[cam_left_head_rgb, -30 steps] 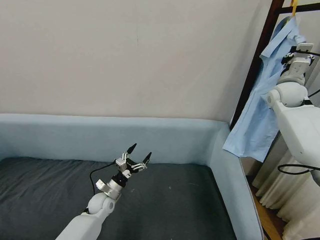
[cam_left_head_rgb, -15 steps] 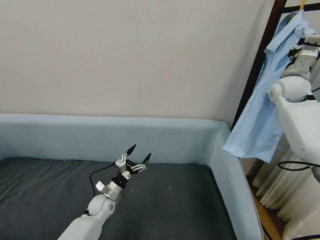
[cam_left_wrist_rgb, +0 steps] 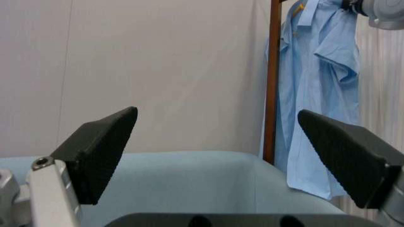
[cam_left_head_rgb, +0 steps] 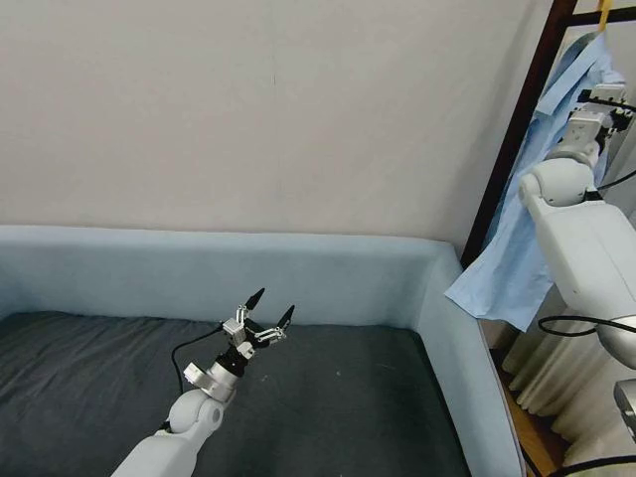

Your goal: Pick up the clothes from the sofa and hang them on the clothes hanger.

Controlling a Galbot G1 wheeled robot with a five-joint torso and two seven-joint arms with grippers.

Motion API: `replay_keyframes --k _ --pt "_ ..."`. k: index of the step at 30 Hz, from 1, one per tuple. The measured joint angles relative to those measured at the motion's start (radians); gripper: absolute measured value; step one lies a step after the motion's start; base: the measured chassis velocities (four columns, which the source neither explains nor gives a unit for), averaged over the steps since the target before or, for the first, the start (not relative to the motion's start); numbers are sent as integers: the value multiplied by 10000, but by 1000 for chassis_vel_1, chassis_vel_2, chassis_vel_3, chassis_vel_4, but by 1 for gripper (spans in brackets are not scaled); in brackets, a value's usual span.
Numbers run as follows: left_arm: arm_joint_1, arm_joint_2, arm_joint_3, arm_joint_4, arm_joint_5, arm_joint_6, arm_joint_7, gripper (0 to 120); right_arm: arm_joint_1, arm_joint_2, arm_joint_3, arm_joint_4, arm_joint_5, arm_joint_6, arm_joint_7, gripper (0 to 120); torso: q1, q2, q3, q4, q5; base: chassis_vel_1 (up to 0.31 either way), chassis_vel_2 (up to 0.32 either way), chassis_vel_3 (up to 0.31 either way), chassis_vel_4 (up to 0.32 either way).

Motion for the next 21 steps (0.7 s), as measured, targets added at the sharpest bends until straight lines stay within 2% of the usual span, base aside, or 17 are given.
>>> replay_keyframes --k 8,21 --pt "-77 2 50 32 -26 -35 12 100 -4 140 -241 -115 356 -177 476 0 0 0 -1 -2 -1 0 0 0 0" --pt "44 196 -43 51 -232 -239 114 100 300 366 -831 -434 999 -376 547 0 -1 0 0 0 2 0 0 0 0"
